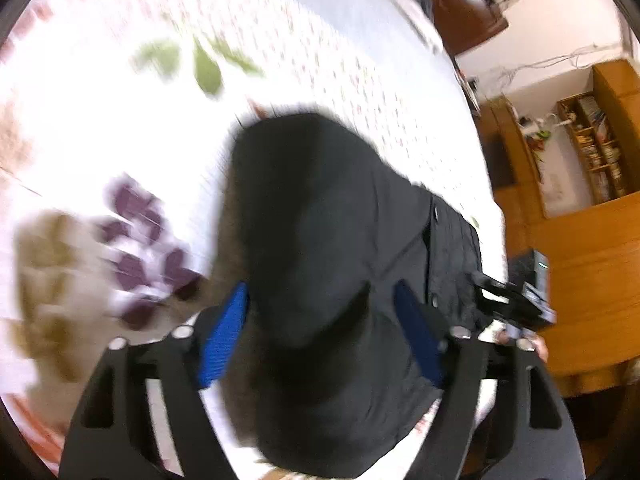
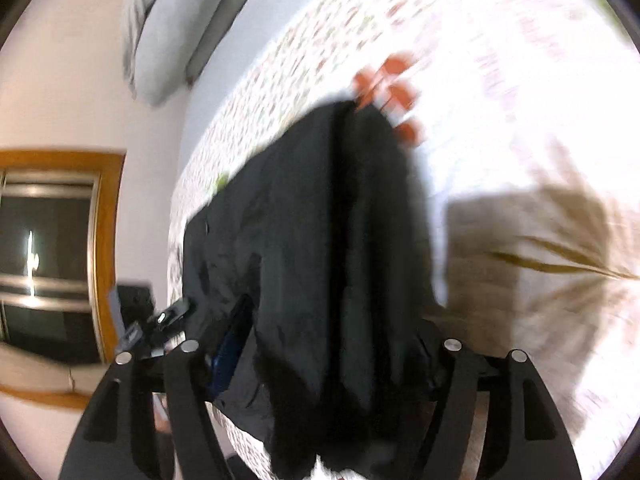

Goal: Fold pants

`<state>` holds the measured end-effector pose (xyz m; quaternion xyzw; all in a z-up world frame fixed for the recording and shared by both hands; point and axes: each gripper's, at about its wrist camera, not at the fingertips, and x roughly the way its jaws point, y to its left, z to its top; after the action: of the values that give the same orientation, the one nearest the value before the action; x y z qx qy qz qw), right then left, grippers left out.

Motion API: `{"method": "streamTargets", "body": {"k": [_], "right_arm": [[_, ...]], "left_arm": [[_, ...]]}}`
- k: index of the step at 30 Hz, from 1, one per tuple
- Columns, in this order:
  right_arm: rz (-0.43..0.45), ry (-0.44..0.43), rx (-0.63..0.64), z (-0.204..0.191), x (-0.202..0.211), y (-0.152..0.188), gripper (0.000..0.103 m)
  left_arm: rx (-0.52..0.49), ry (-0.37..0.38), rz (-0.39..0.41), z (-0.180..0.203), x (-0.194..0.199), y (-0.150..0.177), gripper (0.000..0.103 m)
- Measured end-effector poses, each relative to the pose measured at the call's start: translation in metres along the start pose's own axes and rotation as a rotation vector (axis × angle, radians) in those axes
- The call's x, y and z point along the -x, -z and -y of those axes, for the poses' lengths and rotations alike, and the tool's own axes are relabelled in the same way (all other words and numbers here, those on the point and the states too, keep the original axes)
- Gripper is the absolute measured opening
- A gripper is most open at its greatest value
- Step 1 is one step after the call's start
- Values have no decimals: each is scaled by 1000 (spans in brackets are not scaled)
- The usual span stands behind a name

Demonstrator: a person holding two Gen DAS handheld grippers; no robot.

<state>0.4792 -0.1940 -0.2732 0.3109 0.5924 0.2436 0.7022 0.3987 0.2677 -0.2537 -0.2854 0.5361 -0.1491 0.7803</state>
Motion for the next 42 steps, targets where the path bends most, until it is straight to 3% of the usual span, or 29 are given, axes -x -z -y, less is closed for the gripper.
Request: {"method": "streamTargets", "body": {"k": [2, 4, 7, 9, 12, 17, 20, 24, 26, 30, 33, 35, 42], "right_arm": [[51, 98, 81, -11, 19, 13, 71], [110, 189, 191, -27, 36, 32, 71], [154, 306, 278, -41, 43, 56, 71], [162, 395, 312, -37, 40, 66, 70], [142, 423, 261, -31, 27, 63, 71], [111, 471, 273, -35, 10, 58, 76], [151, 427, 271, -47, 26, 55, 70], [238, 342, 282, -69, 45, 43, 70], [251, 329, 296, -77, 41, 33, 70], [226, 295, 271, -82, 14, 8, 70], [151, 322, 222, -70, -19, -7, 70], [135, 362, 235, -70, -27, -5, 70], [255, 303, 264, -87, 18, 35, 73]], "left_arm": [[-62, -106, 94, 8, 31, 11, 80], [-116, -184, 127, 22, 45, 21, 80], [-226, -312, 108, 40, 43, 47, 80], [-254, -356, 86, 54, 27, 55, 79], [-251, -416, 74, 53, 9, 66, 79], [-215, -422, 58, 49, -11, 65, 79], [-212, -394, 74, 46, 0, 68, 77], [-248, -335, 185, 53, 27, 75, 81], [-233, -310, 232, 55, 38, 77, 87], [-232, -333, 190, 54, 29, 73, 89], [-218, -389, 84, 46, 3, 71, 90], [-188, -360, 85, 40, 2, 71, 91], [-141, -309, 157, 42, 37, 80, 92]]}}
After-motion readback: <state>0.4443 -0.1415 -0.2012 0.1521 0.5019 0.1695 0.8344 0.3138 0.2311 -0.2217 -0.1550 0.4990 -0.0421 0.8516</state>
